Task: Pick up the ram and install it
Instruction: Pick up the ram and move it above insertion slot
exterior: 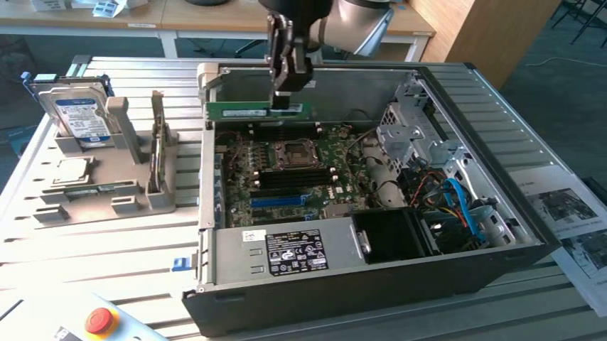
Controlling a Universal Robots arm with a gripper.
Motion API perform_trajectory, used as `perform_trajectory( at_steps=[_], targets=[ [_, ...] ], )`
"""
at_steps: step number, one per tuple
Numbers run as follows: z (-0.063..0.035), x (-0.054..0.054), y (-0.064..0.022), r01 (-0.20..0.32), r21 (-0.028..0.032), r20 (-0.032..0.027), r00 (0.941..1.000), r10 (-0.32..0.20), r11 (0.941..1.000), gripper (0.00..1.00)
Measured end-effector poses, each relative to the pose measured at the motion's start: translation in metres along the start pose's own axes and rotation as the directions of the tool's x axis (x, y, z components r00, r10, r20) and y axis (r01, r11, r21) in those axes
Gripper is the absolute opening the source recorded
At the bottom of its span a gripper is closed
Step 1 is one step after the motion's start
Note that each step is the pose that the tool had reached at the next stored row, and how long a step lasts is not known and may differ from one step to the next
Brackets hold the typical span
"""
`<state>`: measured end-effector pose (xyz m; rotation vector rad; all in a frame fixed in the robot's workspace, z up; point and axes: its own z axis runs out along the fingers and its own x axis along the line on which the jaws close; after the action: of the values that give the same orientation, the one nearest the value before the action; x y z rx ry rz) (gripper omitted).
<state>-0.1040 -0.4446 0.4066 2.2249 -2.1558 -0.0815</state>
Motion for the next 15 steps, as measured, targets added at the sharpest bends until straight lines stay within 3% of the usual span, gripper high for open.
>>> perform_trajectory(
  at_steps=[15],
  targets=[
    [-0.0044,0.006,-0.0648,0.000,-0.0082,0.0003,1.0000,0.000,1.0000,0.12]
  ],
)
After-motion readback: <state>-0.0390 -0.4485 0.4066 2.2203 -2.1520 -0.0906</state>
